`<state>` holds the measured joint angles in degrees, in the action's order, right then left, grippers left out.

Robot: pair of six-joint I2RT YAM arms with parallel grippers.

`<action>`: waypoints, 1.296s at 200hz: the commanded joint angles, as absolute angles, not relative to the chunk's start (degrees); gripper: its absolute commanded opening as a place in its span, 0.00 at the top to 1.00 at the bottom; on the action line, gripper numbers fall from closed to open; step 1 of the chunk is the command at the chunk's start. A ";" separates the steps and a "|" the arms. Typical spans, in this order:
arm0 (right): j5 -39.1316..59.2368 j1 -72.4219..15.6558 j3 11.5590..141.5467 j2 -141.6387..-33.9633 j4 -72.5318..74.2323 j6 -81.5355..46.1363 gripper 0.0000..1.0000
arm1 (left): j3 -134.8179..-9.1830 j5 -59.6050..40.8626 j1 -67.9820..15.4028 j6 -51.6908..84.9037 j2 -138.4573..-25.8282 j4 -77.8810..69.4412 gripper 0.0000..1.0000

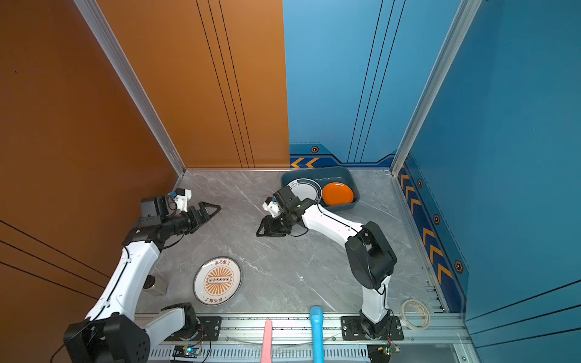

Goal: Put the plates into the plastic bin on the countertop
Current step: 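Move the right gripper out of the bin to the white sunburst plate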

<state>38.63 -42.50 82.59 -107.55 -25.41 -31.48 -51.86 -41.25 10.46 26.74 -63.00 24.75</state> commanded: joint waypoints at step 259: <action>44.30 -55.87 80.08 -129.58 -3.53 -43.32 0.76 | -49.23 -45.80 11.47 21.89 -61.08 27.77 0.02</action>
